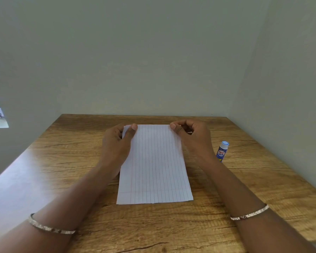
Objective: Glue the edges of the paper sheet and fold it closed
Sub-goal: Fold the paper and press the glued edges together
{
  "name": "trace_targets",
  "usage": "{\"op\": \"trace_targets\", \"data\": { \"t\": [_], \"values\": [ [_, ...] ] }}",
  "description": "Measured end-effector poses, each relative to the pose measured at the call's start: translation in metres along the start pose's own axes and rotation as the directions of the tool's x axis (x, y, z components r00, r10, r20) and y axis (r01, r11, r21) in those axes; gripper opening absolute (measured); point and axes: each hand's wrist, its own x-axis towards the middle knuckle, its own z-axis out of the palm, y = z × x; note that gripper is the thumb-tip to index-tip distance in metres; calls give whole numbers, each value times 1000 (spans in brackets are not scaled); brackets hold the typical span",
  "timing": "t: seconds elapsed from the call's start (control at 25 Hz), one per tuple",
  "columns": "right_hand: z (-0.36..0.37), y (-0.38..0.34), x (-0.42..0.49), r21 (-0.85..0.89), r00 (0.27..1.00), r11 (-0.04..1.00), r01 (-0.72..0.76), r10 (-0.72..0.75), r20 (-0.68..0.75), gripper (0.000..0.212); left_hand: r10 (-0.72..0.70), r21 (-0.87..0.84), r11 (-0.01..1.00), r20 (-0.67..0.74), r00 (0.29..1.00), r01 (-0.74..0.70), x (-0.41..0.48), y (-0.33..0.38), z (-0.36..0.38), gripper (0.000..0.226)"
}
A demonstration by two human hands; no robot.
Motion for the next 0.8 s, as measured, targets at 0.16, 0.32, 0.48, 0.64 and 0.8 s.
{"op": "trace_targets", "data": {
  "t": [0.16, 0.32, 0.48, 0.64, 0.8],
  "values": [
    [0, 2, 3, -69, 1000, 998, 6, -8, -26, 12, 27, 33, 999, 4, 1000, -27, 0, 0, 0, 31],
    [-3, 1, 4, 30, 999, 999, -31, 33, -43, 17, 36, 39, 999, 12, 999, -36, -1, -2, 2, 36],
    [-1, 0, 2, 140, 991, 981, -137, 136, 14, 19, 47, 35, 998, -14, 999, -46, 0, -3, 0, 35],
    [1, 2, 1, 93, 986, 982, -165, 164, 24, 15, 72, 45, 996, -15, 997, -72, 1, -5, 1, 22],
    [-2, -2, 1, 72, 993, 991, -114, 110, 49, 7, 305, 312, 902, 26, 952, -298, 5, -4, 1, 18]
  ]
}}
